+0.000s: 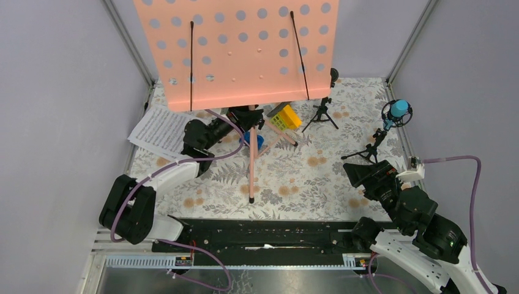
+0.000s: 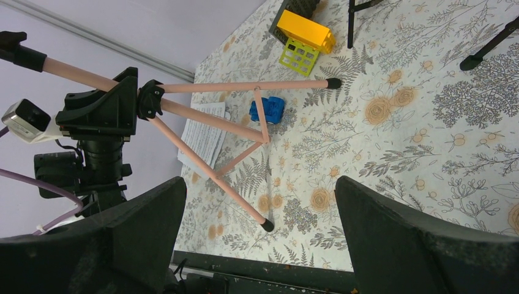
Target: Pack up the instrument practice props
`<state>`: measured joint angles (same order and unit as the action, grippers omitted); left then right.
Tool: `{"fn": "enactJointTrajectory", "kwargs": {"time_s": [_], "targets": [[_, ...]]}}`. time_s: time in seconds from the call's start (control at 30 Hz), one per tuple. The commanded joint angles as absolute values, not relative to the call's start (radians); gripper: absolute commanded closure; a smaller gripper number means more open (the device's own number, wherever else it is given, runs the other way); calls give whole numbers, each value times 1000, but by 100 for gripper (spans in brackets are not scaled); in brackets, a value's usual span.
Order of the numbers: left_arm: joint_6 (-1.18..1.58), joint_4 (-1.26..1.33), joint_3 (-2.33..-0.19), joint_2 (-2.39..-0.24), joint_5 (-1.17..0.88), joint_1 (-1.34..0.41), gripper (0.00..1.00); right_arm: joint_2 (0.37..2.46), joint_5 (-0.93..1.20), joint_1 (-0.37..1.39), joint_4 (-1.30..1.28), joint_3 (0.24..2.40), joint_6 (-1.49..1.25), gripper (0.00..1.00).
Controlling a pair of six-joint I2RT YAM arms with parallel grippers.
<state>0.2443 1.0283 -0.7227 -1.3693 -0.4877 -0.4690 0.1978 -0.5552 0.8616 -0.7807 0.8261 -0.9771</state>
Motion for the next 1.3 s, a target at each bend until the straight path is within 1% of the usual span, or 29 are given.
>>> {"fn": "enactJointTrajectory", "kwargs": {"time_s": [0.0,0.1,0.23,0.3,0.47,0.53,0.63,0.67,0.73,0.8,0.9,0.97,1.0,1.07,1.1,1.13,1.27], "targets": [[192,908,-781,-1367,-488,-463,65,192,-555,863,-774,821,-984,2],[176,813,-823,-1384,-508,-461,66,195,-553,864,-773,817,-976,2],[177,804,-814,-1382,-492,-462,60,210,-556,864,-773,803,-973,2],[176,799,-809,-1378,-484,-459,59,223,-555,864,-773,798,-974,2],[184,775,-804,-1373,-495,-456,73,252,-556,864,-768,791,-968,2],[186,762,-798,-1368,-500,-456,73,262,-550,863,-749,780,-956,2],[198,701,-805,-1364,-507,-453,69,281,-535,865,-707,757,-927,1],[197,686,-805,-1362,-512,-452,71,289,-532,865,-693,749,-914,1],[199,655,-810,-1361,-519,-450,85,309,-526,864,-649,732,-879,0],[201,624,-819,-1363,-526,-446,100,321,-520,863,-585,707,-837,0],[215,617,-813,-1364,-531,-445,100,339,-503,863,-433,638,-747,1],[234,647,-797,-1363,-550,-442,100,355,-473,863,-293,577,-663,5],[250,676,-783,-1359,-554,-442,100,364,-454,864,-203,537,-621,8],[252,696,-762,-1349,-556,-442,100,393,-390,865,4,464,-516,8],[249,695,-756,-1345,-554,-442,100,417,-343,864,147,435,-467,9],[241,676,-758,-1340,-551,-442,100,444,-284,864,219,418,-431,9],[213,612,-784,-1332,-547,-442,100,603,-163,864,394,423,-319,9]]}}
